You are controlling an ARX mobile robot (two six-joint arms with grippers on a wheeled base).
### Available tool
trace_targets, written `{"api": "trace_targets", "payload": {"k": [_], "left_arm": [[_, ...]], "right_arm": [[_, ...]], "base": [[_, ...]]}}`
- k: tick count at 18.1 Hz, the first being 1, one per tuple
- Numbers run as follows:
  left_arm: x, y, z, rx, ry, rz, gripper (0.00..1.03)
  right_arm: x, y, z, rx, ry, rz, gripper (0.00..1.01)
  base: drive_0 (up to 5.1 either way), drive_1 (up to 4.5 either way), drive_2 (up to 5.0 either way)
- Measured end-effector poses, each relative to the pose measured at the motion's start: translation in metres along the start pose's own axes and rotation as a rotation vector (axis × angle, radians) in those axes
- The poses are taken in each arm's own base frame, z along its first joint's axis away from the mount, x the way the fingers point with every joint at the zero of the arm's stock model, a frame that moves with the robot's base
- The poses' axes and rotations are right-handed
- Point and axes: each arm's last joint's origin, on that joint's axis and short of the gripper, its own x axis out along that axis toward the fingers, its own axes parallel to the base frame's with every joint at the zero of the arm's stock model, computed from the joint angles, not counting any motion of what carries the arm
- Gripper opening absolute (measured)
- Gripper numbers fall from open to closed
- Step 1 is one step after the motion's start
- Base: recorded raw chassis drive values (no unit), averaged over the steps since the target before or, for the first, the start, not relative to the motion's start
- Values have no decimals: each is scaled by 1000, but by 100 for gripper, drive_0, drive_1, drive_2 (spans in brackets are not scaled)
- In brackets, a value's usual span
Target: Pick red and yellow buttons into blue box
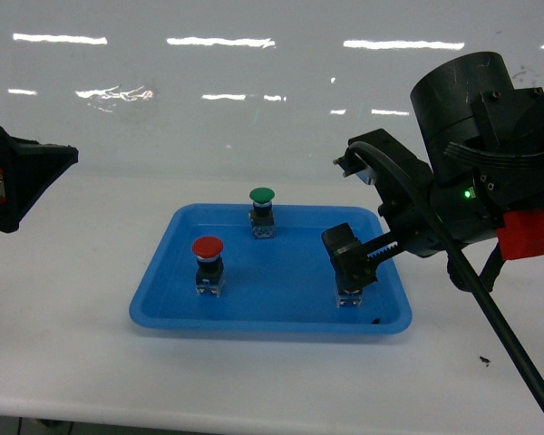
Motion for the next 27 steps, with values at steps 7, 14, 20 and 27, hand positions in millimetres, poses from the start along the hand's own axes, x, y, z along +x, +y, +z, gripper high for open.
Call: {"api": "trace_targets", "payload": {"k": [7,14,20,27], "left_arm": [[0,0,0,0,0,0,98],[0,0,0,0,0,0,98],[0,0,0,0,0,0,98],[0,0,0,0,0,0,98]], "right_arm": [[29,12,-11,-51,29,43,98],[42,-6,-21,-54,46,22,98],[51,-2,-13,-65,36,83,98],[71,3,-7,-72,44,141,98]], "base": [[0,0,0],[0,0,0],[0,0,0],[0,0,0]]}}
